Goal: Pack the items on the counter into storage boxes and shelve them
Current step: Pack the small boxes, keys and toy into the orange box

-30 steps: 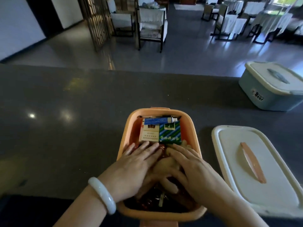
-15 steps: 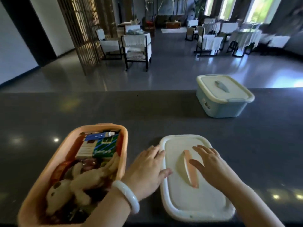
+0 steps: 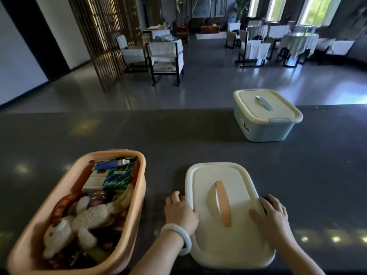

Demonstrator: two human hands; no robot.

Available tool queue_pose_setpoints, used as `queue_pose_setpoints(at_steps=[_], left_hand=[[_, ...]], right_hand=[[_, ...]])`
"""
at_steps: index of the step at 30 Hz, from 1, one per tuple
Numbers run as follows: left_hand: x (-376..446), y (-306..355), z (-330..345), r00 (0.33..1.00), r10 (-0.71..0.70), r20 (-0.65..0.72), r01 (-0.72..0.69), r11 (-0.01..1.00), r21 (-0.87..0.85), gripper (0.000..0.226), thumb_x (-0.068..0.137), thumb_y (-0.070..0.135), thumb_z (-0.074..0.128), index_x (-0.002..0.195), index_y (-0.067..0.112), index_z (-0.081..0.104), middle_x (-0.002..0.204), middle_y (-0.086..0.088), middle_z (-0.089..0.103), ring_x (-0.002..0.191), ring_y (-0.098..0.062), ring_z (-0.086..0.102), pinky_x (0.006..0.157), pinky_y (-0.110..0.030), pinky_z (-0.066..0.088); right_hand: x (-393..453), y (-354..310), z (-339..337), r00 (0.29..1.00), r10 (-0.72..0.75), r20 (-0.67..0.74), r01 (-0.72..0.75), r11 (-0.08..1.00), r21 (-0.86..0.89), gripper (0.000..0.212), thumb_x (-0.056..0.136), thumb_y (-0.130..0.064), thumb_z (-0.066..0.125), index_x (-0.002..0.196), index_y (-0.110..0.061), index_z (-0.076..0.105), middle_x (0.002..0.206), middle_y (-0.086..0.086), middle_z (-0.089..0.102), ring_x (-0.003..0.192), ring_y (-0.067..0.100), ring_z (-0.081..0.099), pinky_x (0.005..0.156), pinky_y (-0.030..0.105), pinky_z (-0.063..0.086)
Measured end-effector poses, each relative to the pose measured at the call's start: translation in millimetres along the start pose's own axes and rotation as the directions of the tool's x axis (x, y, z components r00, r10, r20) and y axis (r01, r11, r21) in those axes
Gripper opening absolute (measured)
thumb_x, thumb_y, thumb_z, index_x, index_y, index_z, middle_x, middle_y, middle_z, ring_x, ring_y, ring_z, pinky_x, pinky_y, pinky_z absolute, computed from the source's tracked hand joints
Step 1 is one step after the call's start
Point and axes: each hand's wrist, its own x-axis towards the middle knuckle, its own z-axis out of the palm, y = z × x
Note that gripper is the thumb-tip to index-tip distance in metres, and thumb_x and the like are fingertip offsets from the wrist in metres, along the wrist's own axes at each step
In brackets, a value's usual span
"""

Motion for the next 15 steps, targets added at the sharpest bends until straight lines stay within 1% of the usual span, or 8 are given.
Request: queue_pose_setpoints(at_steps=[3,6,8,9,10,12,13,15], left_hand=[[3.9,-2.8,-7.3,0.999,-0.019,0.047,0.023,0.995,-0.097,0.047,0.095,0.046,0.046,0.133,0.018,0.053,0.147,0.000,0.025,0.130,-0.025,0.026,0.108,-0.034,0.028],[2.3,2.3,-16.3,0.993,0.050,0.109,-0.022,0.969,-0.246,0.047,0.097,0.043,0.048,0.140,0.023,0.048,0.144,-0.002,0.029,0.129,-0.026,0.028,0.110,-0.035,0.030],[-0.2,13.0,-21.1,0.988,0.081,0.135,-0.034,0.948,-0.317,0.051,0.096,0.043,0.049,0.142,0.021,0.044,0.144,-0.003,0.031,0.131,-0.025,0.029,0.110,-0.036,0.033],[0.0,18.1,-22.6,0.992,0.057,0.111,-0.018,0.945,-0.325,0.052,0.096,0.043,0.051,0.141,0.017,0.043,0.143,-0.003,0.031,0.130,-0.024,0.031,0.108,-0.035,0.035],[0.6,21.5,-23.9,0.998,0.017,0.066,0.005,0.948,-0.318,0.052,0.095,0.041,0.052,0.139,0.014,0.042,0.142,-0.005,0.032,0.129,-0.023,0.033,0.106,-0.033,0.036],[2.5,21.9,-25.8,0.998,-0.058,0.009,0.058,0.960,-0.273,0.057,0.095,0.039,0.053,0.141,0.011,0.036,0.143,-0.008,0.034,0.130,-0.024,0.034,0.106,-0.034,0.036],[3.7,18.9,-24.9,0.997,-0.071,0.016,0.073,0.965,-0.252,0.063,0.095,0.039,0.052,0.146,0.010,0.029,0.145,-0.009,0.034,0.132,-0.026,0.033,0.108,-0.035,0.034],[7.3,7.3,-19.8,0.996,-0.042,0.082,0.059,0.973,-0.224,0.075,0.095,0.040,0.050,0.153,0.010,0.013,0.153,-0.008,0.028,0.140,-0.027,0.027,0.113,-0.038,0.029]], right_hand=[[-0.2,-8.0,3.5,0.998,0.055,-0.024,-0.051,0.985,0.163,0.049,0.087,-0.025,0.067,0.131,-0.010,0.054,0.152,0.011,0.032,0.142,0.028,0.016,0.117,0.043,0.016],[2.0,-17.5,1.0,0.999,0.053,-0.014,-0.046,0.953,0.299,0.054,0.088,-0.025,0.067,0.138,-0.016,0.049,0.155,0.005,0.027,0.142,0.025,0.022,0.112,0.045,0.028],[3.5,-30.3,1.0,0.998,-0.032,-0.052,0.045,0.961,0.273,0.057,0.088,-0.022,0.068,0.140,-0.022,0.046,0.155,0.002,0.026,0.138,0.025,0.032,0.105,0.044,0.037],[4.5,-37.4,2.6,0.996,-0.070,-0.061,0.082,0.970,0.229,0.060,0.088,-0.021,0.067,0.142,-0.023,0.042,0.156,0.002,0.025,0.136,0.026,0.034,0.104,0.043,0.038],[5.6,-44.0,4.6,0.995,-0.081,-0.055,0.090,0.977,0.196,0.064,0.089,-0.020,0.066,0.145,-0.022,0.037,0.156,0.003,0.023,0.137,0.027,0.034,0.104,0.043,0.038],[7.6,-51.9,8.7,0.999,-0.023,-0.026,0.027,0.985,0.172,0.069,0.090,-0.020,0.063,0.150,-0.018,0.028,0.157,0.007,0.020,0.140,0.030,0.025,0.110,0.045,0.033],[8.2,-52.2,10.5,1.000,0.019,-0.015,-0.016,0.987,0.158,0.070,0.091,-0.022,0.062,0.151,-0.015,0.025,0.158,0.009,0.018,0.143,0.030,0.019,0.114,0.045,0.028],[5.8,-48.2,13.1,0.995,0.099,0.001,-0.099,0.991,0.094,0.071,0.094,-0.028,0.058,0.151,-0.009,0.021,0.159,0.011,0.014,0.146,0.028,0.009,0.118,0.042,0.016]])
